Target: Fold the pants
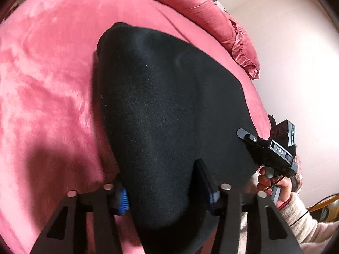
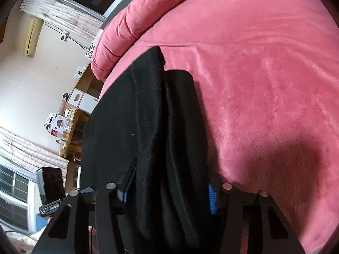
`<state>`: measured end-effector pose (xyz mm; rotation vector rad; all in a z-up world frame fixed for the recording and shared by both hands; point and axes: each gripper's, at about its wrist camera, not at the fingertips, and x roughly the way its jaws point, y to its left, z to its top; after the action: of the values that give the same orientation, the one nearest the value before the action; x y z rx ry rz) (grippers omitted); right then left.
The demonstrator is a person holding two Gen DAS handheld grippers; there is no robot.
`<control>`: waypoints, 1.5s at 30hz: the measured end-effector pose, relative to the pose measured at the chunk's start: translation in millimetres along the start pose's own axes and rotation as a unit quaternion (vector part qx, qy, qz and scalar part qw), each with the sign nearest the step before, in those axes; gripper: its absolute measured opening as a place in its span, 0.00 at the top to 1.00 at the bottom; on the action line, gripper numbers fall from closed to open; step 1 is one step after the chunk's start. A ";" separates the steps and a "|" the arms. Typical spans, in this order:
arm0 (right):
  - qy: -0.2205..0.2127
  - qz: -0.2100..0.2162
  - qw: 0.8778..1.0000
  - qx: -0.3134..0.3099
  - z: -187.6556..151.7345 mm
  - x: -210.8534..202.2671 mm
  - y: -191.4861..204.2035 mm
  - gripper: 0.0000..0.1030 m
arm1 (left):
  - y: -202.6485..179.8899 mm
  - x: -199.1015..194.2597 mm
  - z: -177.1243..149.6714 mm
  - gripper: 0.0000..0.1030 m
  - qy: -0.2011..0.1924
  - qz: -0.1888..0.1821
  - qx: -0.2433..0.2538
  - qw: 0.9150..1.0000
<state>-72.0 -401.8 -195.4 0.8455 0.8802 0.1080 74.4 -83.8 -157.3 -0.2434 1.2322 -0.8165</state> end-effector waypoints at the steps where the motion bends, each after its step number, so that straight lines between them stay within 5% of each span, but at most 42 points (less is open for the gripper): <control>1: -0.004 -0.003 1.000 -0.004 -0.9 -1.7 3.9 0.51 | -2.6 -3.2 -0.8 0.51 -0.003 0.005 0.005 1.000; 15: -0.032 0.030 0.998 -0.039 23.1 16.1 62.6 0.56 | -7.6 -47.5 35.5 0.55 -0.076 0.080 0.054 0.992; 33: -0.053 0.026 0.994 -0.087 144.3 110.8 114.0 0.56 | 43.3 -27.5 183.8 0.55 -0.134 0.125 0.041 0.982; 38: -0.029 -0.003 0.997 -0.070 147.7 142.0 90.0 0.53 | 73.3 0.9 187.8 0.51 -0.111 0.140 0.030 0.983; 42: -0.037 0.027 0.998 -0.050 139.5 146.7 68.9 0.51 | 81.5 8.3 181.4 0.44 -0.134 0.137 0.035 0.981; 45: -0.042 0.011 0.996 -0.072 136.2 145.4 74.9 0.51 | 80.2 10.7 180.0 0.43 -0.139 0.146 0.036 0.979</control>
<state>138.9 -373.9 -189.2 0.7201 0.7749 0.1512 271.6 -80.5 -148.9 -0.1089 0.9448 -0.5506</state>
